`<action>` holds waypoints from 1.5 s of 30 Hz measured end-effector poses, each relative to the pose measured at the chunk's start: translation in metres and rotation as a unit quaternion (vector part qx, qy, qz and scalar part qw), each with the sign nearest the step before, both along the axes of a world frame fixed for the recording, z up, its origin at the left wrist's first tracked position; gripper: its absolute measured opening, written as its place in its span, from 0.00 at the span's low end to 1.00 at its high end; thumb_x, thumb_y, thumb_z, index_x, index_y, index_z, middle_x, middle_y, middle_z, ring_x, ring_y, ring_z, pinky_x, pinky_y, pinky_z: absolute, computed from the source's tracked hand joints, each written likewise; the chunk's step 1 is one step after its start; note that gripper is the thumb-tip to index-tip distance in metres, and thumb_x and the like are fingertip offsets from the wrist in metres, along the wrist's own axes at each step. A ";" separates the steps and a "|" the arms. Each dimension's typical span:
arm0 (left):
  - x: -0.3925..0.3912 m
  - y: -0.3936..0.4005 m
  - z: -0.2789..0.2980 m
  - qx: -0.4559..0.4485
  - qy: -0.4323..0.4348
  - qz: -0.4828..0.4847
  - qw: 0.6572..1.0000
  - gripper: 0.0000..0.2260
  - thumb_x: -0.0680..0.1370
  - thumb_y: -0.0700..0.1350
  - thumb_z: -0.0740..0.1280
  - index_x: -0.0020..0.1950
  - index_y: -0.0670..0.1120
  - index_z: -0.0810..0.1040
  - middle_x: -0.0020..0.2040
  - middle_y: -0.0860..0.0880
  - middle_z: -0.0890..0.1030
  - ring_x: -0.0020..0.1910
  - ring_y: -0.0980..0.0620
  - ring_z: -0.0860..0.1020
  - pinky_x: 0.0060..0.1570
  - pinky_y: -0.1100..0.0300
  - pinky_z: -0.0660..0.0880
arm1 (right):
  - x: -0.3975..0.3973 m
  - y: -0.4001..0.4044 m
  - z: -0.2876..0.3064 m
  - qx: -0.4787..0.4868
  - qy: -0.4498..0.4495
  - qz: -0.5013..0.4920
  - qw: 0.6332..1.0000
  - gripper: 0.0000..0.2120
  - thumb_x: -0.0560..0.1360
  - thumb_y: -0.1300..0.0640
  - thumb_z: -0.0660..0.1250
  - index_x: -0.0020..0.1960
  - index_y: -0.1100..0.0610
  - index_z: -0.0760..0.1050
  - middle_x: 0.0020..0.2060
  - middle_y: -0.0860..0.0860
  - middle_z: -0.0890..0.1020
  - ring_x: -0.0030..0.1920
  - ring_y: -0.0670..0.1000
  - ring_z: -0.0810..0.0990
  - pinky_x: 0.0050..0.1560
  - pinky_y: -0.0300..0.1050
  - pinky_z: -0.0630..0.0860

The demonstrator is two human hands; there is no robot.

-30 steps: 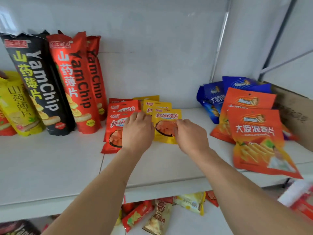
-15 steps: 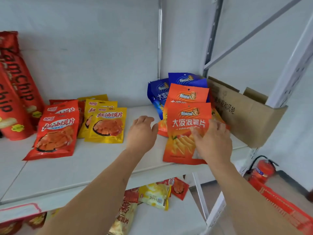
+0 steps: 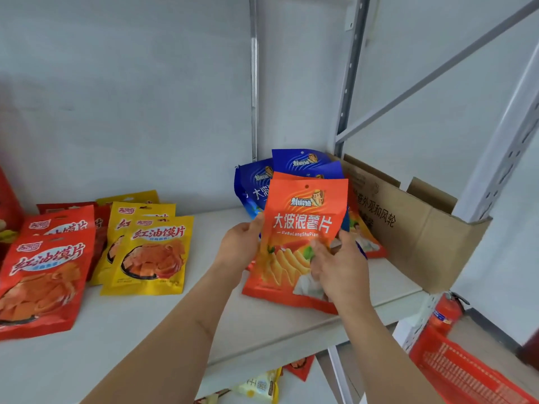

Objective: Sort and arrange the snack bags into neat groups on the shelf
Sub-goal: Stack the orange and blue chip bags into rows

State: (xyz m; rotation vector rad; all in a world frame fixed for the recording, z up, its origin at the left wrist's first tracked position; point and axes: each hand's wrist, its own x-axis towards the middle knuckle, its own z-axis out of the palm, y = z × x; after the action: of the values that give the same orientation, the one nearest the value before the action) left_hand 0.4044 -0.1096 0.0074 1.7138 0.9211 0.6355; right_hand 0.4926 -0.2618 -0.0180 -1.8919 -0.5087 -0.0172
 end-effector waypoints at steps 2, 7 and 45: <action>0.003 0.008 -0.003 -0.016 -0.007 -0.004 1.000 0.22 0.80 0.63 0.62 0.48 0.44 0.82 0.44 0.48 0.84 0.45 0.47 0.82 0.49 0.52 0.80 | -0.007 0.009 -0.003 0.000 -0.017 0.030 0.999 0.13 0.75 0.43 0.69 0.55 0.46 0.72 0.45 0.42 0.81 0.45 0.45 0.81 0.45 0.45 0.79; 0.007 0.020 -0.018 -0.140 -0.056 -0.023 0.988 0.10 0.77 0.48 0.73 0.54 0.44 0.80 0.45 0.46 0.88 0.43 0.44 0.87 0.50 0.42 0.83 | -0.015 0.009 -0.008 -0.030 -0.012 0.063 0.997 0.10 0.77 0.42 0.65 0.51 0.48 0.73 0.40 0.40 0.80 0.41 0.38 0.78 0.37 0.32 0.69; -0.012 0.029 -0.016 -0.121 -0.180 0.064 0.974 0.12 0.75 0.47 0.76 0.52 0.43 0.76 0.49 0.41 0.86 0.46 0.40 0.86 0.50 0.36 0.81 | 0.056 0.069 0.061 0.197 0.240 0.240 0.920 0.08 0.77 0.52 0.69 0.56 0.51 0.80 0.47 0.51 0.87 0.45 0.53 0.87 0.46 0.54 0.83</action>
State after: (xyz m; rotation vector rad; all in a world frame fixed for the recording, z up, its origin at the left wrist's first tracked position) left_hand 0.3929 -0.0803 -0.0090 1.2767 0.8157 0.8515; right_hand 0.5485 -0.1931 0.0433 -1.2750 -0.5642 0.6124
